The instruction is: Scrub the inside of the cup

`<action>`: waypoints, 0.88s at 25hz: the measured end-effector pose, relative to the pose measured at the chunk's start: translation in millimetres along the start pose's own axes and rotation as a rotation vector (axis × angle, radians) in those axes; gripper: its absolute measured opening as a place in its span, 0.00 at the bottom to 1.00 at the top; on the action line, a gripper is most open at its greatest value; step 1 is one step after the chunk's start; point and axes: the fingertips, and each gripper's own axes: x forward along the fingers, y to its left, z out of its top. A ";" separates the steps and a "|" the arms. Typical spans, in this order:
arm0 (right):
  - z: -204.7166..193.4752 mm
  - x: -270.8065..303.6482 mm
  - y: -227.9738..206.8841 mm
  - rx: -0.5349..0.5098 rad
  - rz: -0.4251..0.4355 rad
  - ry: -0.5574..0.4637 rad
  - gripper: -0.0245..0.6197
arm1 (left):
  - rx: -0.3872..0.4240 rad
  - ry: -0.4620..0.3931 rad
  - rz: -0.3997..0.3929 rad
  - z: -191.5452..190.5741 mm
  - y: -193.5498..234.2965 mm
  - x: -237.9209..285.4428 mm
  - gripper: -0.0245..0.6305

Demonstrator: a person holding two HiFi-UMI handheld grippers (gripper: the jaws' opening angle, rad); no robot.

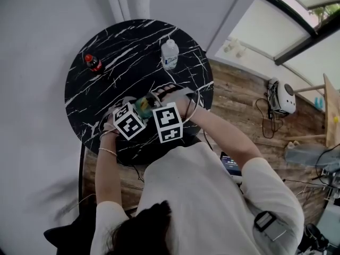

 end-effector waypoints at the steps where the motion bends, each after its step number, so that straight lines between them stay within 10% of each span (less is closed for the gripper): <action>1: -1.0 0.3 0.8 0.004 0.001 0.007 0.12 | 0.010 0.001 0.007 0.0 0.0 -0.9 0.58; 22: -12.4 -10.2 36.2 0.047 0.199 0.057 0.12 | 0.224 0.018 0.070 10.6 -8.7 -17.0 0.57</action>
